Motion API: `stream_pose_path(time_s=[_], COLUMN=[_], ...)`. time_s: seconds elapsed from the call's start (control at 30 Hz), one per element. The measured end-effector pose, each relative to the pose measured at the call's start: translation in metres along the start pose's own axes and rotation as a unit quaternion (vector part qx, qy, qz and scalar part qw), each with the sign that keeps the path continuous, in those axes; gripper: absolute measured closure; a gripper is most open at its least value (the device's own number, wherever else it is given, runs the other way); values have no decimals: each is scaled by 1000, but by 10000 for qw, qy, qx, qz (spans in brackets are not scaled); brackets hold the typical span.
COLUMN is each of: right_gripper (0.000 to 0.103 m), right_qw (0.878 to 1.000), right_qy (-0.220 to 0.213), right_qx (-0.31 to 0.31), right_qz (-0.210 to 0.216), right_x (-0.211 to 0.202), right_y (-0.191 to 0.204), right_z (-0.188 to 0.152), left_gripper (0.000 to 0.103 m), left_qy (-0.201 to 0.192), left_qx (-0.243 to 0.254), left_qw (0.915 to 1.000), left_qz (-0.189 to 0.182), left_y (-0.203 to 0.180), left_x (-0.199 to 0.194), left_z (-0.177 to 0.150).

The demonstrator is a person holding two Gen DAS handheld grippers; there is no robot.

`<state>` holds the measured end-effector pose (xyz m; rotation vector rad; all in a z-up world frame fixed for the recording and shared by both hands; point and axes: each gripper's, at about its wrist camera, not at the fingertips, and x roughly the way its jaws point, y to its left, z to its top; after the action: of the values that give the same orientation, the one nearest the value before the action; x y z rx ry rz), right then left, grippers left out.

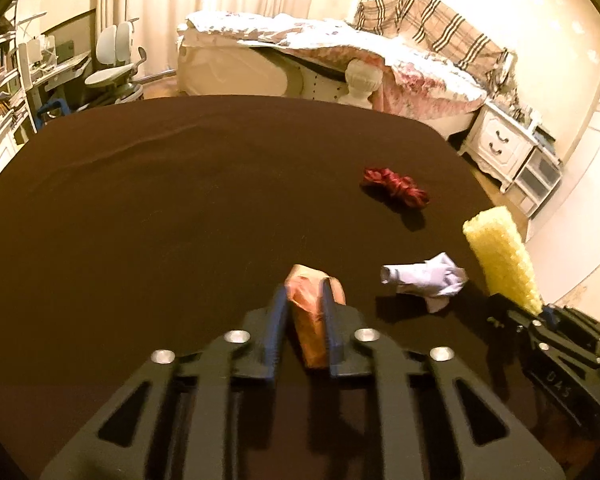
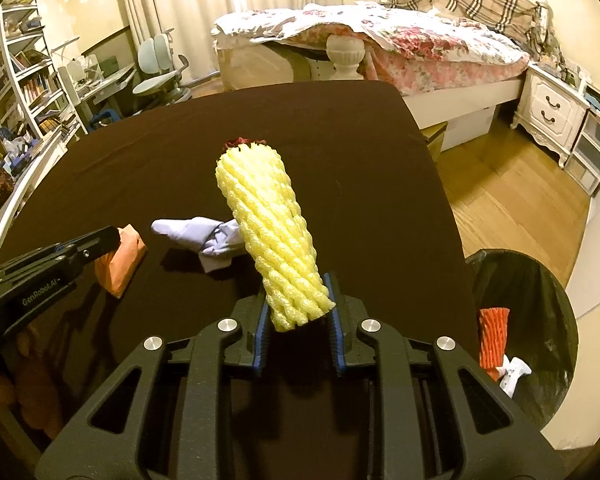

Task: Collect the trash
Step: 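Grasp the orange paper bag with the left tool while the right tool holds the foam sleeve, then carry the paper bag and foam sleeve with both tools over the black bin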

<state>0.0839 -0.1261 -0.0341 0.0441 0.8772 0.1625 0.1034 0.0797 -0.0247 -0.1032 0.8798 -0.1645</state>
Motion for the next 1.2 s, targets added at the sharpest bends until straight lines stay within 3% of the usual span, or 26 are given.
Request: stream_pose_path(time_s=[0.13, 0.2, 0.23, 0.4, 0.53, 0.7, 1.2], right_gripper=[80, 80, 80, 80, 80, 80, 80], right_qw=[10000, 10000, 10000, 10000, 10000, 10000, 9997], right_qy=[-3, 6, 5, 12, 11, 9, -108], right_qx=[8, 25, 36, 76, 87, 82, 223], right_qz=[-9, -8, -13, -16, -13, -11, 25], right_x=[-5, -6, -6, -10, -10, -10, -28], right_y=[-2, -3, -4, -8, -8, -8, -17], right_z=[-5, -10, -11, -15, -15, -14, -20], left_gripper=[83, 65, 51, 39, 40, 69, 73], left_qy=[90, 98, 88, 100, 147, 111, -149], left_qx=[25, -65, -108, 22, 261, 417, 337], left_qw=[9999, 9999, 9998, 9998, 9992, 9987, 9992], left_qz=[82, 125, 109, 162, 276, 284, 127], left_y=[-2, -1, -1, -7, -13, -16, -29], left_x=[1, 1, 1, 2, 7, 8, -12], left_z=[-3, -5, -6, -11, -16, -18, -27])
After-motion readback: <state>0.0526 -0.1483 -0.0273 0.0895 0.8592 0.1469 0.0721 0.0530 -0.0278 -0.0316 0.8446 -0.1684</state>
